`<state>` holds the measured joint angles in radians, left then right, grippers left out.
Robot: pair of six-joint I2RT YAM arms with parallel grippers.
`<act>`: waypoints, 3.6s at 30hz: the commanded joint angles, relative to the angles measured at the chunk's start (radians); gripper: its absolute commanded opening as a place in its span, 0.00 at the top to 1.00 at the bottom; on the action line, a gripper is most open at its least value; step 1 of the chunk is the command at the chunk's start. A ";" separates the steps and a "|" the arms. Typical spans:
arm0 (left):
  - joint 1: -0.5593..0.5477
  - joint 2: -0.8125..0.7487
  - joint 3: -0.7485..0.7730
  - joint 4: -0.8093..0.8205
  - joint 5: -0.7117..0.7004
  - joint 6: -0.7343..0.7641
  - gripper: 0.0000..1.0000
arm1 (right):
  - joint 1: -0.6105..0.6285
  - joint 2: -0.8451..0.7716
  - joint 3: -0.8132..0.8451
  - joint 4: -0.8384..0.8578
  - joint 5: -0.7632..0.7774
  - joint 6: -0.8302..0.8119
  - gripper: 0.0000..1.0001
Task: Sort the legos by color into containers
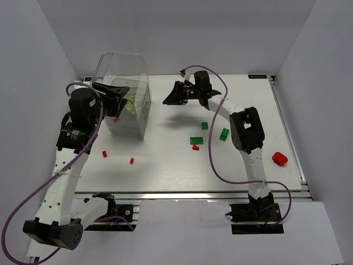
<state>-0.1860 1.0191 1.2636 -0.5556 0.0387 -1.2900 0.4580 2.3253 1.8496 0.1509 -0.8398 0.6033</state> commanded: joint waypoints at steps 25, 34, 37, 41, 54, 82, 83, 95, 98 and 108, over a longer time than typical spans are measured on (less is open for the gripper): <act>0.002 -0.347 -0.251 -0.052 0.003 0.262 0.20 | 0.125 0.206 0.250 0.179 0.062 0.256 0.55; 0.002 -0.340 -0.279 -0.032 0.018 0.248 0.20 | 0.140 0.250 0.261 0.226 0.059 0.297 0.60; 0.002 -0.340 -0.280 -0.023 0.020 0.245 0.20 | 0.145 0.259 0.272 0.254 0.054 0.315 0.60; 0.002 -0.341 -0.293 -0.024 0.020 0.239 0.20 | 0.154 0.267 0.278 0.268 0.051 0.326 0.60; -0.007 -0.329 -0.303 -0.017 0.035 0.224 0.21 | 0.157 0.295 0.286 0.332 0.035 0.346 0.77; 0.003 -0.324 -0.460 -0.098 -0.094 0.135 0.24 | 0.007 0.063 -0.130 0.536 -0.065 0.342 1.00; 0.003 -0.324 -0.466 -0.096 -0.098 0.130 0.23 | 0.007 0.062 -0.130 0.533 -0.068 0.337 1.00; 0.003 -0.190 -0.458 -0.174 -0.166 0.080 0.30 | -0.025 0.008 -0.136 0.353 -0.128 0.186 0.42; 0.003 -0.140 -0.435 -0.230 -0.198 0.075 0.41 | -0.051 -0.053 -0.162 0.233 -0.127 0.075 0.42; 0.003 0.035 -0.375 -0.435 -0.385 0.136 0.59 | -0.140 -0.319 -0.202 -0.404 0.116 -0.691 0.43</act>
<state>-0.1867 1.0367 0.8768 -0.9207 -0.2550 -1.1873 0.3405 2.1143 1.6798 -0.0631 -0.8097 0.2276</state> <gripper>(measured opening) 0.383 0.546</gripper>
